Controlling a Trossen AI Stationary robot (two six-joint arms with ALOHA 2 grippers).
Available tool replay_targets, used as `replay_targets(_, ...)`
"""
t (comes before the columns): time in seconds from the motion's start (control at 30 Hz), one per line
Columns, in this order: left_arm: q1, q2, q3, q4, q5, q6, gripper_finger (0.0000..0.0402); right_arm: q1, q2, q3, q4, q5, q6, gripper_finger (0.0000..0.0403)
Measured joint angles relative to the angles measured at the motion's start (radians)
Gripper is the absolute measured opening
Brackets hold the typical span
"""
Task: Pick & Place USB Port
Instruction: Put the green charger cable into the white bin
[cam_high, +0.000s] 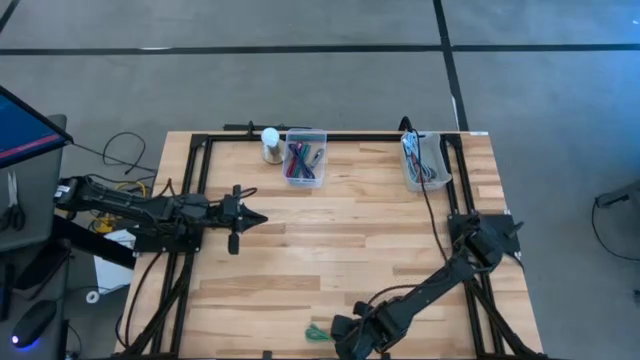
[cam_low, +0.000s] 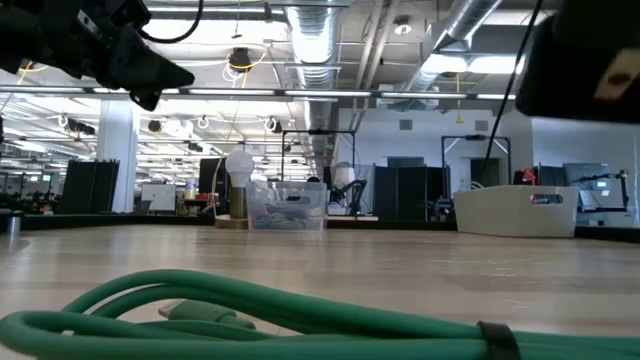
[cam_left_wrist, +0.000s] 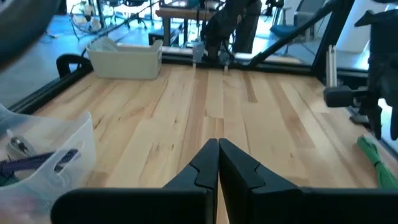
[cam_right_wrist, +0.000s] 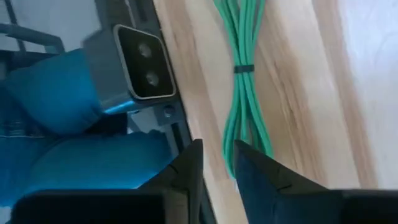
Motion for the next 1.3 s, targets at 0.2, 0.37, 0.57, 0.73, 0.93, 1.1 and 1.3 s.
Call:
replay_targets(0.2,0.0,0.04,0.0,-0.001,0.0,0.0,0.0012,0.006,0.047,-0.001,0.014,0.025,-0.001,0.0089)
replay_targets(0.37,0.0,0.055,0.0,0.002,-0.001,0.005,0.0012,0.004,0.08,0.002,0.02,0.036,-0.034,0.0088)
replay_targets(0.57,0.0,0.056,0.0,0.003,-0.001,0.007,0.0012,0.0,0.106,0.004,0.02,0.024,-0.061,0.0086)
replay_targets(0.73,0.0,0.056,0.0,0.006,-0.001,0.007,0.0012,-0.005,0.09,0.001,0.008,0.028,-0.106,0.0035)
replay_targets(0.93,0.0,0.056,0.0,0.007,-0.001,0.007,0.0012,-0.01,0.059,-0.003,0.001,0.042,-0.139,0.001)
replay_targets(1.1,0.0,0.056,0.0,0.009,-0.001,0.005,0.0012,-0.019,-0.008,-0.005,-0.039,0.103,-0.15,0.0001)
replay_targets(1.3,0.0,0.056,0.0,0.014,-0.001,0.004,0.0012,-0.03,-0.123,-0.003,-0.271,0.272,-0.168,0.0)
